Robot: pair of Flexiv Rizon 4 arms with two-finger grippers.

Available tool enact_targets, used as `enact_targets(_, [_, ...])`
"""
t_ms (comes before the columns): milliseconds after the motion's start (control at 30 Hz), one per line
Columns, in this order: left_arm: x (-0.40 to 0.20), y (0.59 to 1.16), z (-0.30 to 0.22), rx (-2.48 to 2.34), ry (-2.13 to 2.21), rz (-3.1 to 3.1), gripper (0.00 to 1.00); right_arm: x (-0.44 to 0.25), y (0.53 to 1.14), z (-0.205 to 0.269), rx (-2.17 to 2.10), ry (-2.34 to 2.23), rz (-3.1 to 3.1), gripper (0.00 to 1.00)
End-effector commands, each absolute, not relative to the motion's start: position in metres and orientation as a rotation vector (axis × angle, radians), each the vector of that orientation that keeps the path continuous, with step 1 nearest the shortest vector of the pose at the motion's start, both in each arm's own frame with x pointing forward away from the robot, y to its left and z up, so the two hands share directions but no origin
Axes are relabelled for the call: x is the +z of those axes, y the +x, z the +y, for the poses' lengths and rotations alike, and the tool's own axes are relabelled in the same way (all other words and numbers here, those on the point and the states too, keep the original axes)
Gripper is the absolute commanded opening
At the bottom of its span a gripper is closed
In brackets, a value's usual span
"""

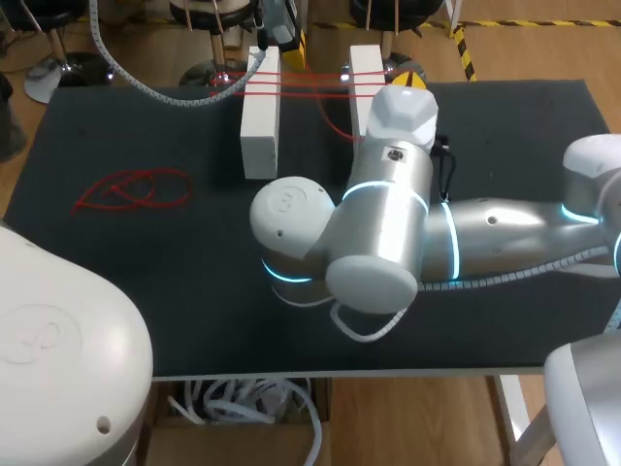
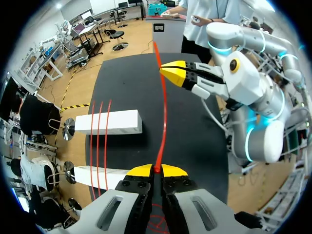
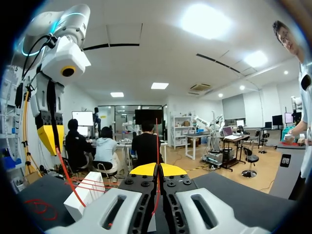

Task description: Grab the tape and strap the tape.

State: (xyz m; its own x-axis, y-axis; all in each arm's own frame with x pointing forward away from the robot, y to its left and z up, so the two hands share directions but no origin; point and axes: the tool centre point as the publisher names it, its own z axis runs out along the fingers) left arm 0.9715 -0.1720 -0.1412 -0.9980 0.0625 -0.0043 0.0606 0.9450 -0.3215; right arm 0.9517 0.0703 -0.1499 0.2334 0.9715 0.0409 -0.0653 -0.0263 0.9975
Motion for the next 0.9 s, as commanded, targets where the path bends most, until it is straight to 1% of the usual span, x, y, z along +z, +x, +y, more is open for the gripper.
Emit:
enact_targets(33, [-0.14,0.972,-0.173,0.502,-0.096,-3.092,0.0,-0.147,0.952,0.063,1.099,1.291,0.992,0.0])
enact_targets(500, [-0.14,0.972,-0.173,0.502,-0.096,-3.092,0.0,-0.144,0.946,0.065,1.082,1.298,1.021,0.0])
enact_targets(700, [-0.14,0.972,-0.173,0.502,-0.096,-3.092,0.0,-0.137,0.931,0.074,0.925,1.107,1.131,0.0])
enact_targets(900, [-0.14,0.972,-0.173,0.502,-0.096,-3.092,0.0,-0.131,0.929,0.08,0.784,0.919,1.184,0.0])
